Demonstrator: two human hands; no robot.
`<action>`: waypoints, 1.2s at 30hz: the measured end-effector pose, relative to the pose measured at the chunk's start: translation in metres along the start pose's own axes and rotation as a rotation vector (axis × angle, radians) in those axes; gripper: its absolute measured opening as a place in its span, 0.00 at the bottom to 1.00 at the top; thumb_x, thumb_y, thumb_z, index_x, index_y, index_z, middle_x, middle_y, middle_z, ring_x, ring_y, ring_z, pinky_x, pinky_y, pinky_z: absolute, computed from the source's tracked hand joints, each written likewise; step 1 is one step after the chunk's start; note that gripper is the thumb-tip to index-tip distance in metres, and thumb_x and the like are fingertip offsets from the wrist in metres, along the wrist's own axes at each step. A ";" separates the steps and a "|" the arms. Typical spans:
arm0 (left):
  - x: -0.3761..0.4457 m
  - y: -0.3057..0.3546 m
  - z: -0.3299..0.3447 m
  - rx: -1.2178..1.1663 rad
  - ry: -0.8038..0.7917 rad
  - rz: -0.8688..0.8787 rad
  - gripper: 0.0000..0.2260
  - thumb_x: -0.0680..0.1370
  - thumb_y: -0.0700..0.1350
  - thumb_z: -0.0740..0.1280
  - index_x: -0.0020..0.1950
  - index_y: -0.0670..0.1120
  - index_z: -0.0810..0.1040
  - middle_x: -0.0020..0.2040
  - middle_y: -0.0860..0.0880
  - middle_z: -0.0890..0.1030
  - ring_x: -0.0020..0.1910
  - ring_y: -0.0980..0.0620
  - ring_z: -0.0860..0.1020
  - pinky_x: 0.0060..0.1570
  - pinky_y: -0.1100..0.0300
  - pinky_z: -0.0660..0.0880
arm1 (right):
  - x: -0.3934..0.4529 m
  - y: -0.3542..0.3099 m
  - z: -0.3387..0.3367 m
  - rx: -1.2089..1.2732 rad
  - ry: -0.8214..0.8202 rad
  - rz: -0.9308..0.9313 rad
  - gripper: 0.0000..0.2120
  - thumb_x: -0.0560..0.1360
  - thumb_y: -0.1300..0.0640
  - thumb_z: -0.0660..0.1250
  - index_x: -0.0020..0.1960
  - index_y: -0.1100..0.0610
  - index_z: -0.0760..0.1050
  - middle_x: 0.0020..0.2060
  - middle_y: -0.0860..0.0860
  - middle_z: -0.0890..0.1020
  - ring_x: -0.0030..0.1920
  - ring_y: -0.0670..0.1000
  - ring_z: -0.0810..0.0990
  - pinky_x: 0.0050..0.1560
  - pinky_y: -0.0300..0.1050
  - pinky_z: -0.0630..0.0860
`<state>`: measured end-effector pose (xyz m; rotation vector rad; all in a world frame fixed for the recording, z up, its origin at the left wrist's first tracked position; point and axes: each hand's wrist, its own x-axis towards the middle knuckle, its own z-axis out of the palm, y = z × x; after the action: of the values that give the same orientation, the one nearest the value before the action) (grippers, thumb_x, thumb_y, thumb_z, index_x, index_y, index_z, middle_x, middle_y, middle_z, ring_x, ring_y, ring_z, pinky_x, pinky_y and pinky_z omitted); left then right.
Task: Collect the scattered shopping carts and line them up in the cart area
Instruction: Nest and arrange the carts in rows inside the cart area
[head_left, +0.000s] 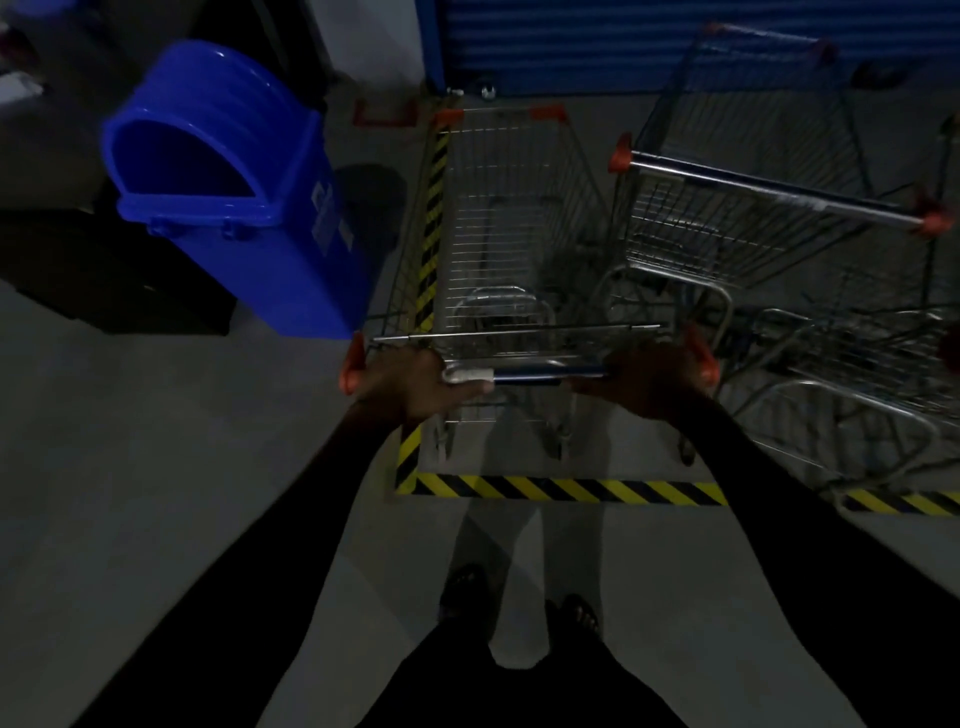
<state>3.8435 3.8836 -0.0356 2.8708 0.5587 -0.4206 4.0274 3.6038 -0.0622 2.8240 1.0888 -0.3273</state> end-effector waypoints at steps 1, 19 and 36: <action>0.006 -0.001 -0.003 0.023 -0.015 -0.022 0.44 0.61 0.90 0.41 0.36 0.54 0.75 0.47 0.52 0.85 0.57 0.46 0.82 0.74 0.32 0.60 | 0.009 0.002 0.002 -0.014 -0.009 0.005 0.47 0.58 0.09 0.33 0.30 0.46 0.71 0.26 0.45 0.72 0.29 0.45 0.68 0.54 0.59 0.78; -0.049 -0.019 0.026 0.036 0.189 0.131 0.44 0.64 0.89 0.41 0.33 0.52 0.76 0.38 0.50 0.84 0.44 0.49 0.84 0.48 0.53 0.77 | -0.067 -0.033 0.000 -0.035 0.098 -0.023 0.43 0.68 0.15 0.47 0.33 0.52 0.78 0.26 0.46 0.76 0.27 0.43 0.73 0.30 0.38 0.60; -0.078 0.006 0.005 0.084 0.009 0.033 0.34 0.72 0.83 0.51 0.33 0.53 0.70 0.31 0.57 0.70 0.43 0.51 0.82 0.52 0.51 0.74 | -0.074 -0.029 0.003 -0.076 0.095 0.009 0.44 0.67 0.13 0.45 0.40 0.48 0.82 0.35 0.43 0.83 0.34 0.44 0.74 0.44 0.43 0.68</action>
<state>3.7757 3.8508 -0.0154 2.9586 0.5055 -0.4362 3.9537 3.5767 -0.0485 2.8016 1.0809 -0.1492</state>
